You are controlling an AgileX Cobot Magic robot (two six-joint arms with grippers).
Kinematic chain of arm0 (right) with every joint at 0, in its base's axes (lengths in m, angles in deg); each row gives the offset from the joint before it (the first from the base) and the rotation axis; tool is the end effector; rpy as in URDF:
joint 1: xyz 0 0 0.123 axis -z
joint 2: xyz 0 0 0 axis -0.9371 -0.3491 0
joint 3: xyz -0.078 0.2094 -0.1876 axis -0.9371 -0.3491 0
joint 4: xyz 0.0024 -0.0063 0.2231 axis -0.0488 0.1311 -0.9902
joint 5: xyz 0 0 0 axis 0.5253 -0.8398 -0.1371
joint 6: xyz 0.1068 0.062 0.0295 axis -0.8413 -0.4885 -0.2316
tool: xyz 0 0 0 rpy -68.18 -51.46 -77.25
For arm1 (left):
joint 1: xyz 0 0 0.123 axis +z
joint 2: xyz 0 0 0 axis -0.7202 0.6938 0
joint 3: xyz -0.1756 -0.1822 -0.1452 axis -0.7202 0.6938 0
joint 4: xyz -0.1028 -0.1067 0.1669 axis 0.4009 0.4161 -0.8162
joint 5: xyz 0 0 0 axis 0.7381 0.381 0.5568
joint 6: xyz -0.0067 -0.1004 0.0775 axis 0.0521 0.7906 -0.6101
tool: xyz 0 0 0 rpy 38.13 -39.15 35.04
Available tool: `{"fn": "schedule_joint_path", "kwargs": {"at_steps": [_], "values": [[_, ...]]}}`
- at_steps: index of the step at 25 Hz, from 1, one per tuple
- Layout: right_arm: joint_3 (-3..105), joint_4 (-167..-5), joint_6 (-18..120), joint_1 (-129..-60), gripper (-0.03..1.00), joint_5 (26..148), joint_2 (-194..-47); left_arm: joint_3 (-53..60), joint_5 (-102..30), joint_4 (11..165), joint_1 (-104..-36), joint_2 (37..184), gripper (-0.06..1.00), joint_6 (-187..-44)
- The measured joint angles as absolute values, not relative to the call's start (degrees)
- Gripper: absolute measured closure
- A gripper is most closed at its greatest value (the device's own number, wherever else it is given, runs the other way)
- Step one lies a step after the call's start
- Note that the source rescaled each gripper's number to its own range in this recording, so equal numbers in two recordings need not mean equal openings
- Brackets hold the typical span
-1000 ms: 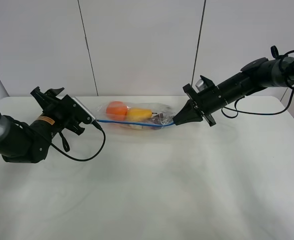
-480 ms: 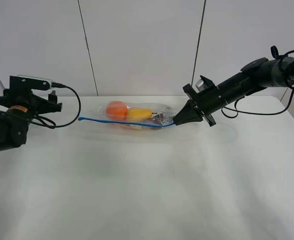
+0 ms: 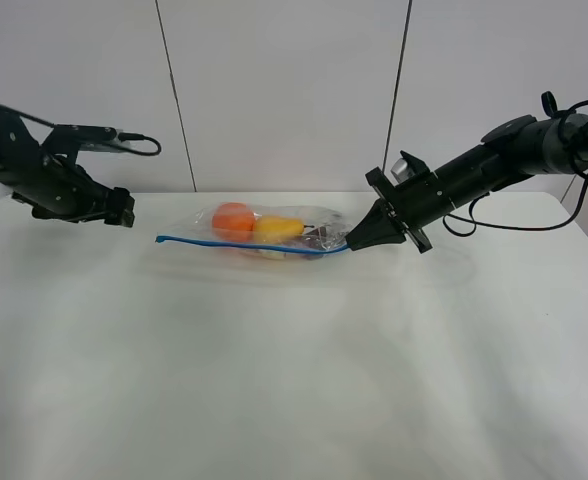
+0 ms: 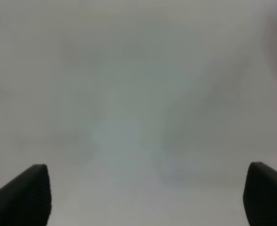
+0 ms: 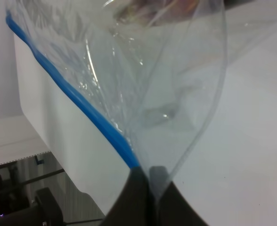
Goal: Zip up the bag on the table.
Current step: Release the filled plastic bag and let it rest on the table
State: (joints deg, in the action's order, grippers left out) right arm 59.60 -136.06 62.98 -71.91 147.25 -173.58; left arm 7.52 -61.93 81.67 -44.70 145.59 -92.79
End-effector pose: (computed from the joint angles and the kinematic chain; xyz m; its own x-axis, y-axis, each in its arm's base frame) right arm 0.4022 0.1167 0.1597 -0.9864 -0.0980 -0.1316 -0.1640 0.6060 0.7783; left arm 0.4024 0.0018 0.1970 -0.8397 0.0624 -0.5395 0.0792 0.9968 -0.0080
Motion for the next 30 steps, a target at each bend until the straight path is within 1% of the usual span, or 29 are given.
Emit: {"fn": "schedule_joint_path", "kwargs": {"at_steps": [1, 5, 8, 14, 18, 22, 25, 30], "values": [[59.6, -136.1, 63.0, -71.9, 0.97, 147.2, -173.6, 5.0, -66.9, 81.7, -44.7, 145.6, 0.00, -92.1], [59.6, -136.1, 63.0, -71.9, 0.97, 147.2, -173.6, -1.6, -79.7, 82.3, -44.7, 145.3, -0.03, -89.8], [59.6, -136.1, 63.0, -71.9, 0.97, 147.2, -173.6, -3.5, -87.6, 82.5, -44.7, 145.3, -0.05, -88.2], [59.6, -136.1, 63.0, -71.9, 0.97, 147.3, -173.6, -4.1, -99.3, 82.5, -44.7, 145.3, -0.06, -87.3], [59.6, -136.1, 63.0, -71.9, 0.97, 147.3, -173.6, -4.1, -101.2, 82.5, -44.7, 144.5, -0.06, -87.3], [59.6, -136.1, 63.0, -71.9, 0.97, 147.3, -173.6, -2.8, -101.3, 82.3, -44.7, 139.7, -0.06, -87.2], [59.6, -136.1, 63.0, -71.9, 0.97, 147.3, -173.6, 1.1, -101.3, 82.3, -44.7, 133.5, -0.06, -87.2], [59.6, -136.1, 63.0, -71.9, 0.97, 147.3, -173.6, 12.4, -101.5, 82.2, -44.7, 119.6, -0.06, -87.2]]}}
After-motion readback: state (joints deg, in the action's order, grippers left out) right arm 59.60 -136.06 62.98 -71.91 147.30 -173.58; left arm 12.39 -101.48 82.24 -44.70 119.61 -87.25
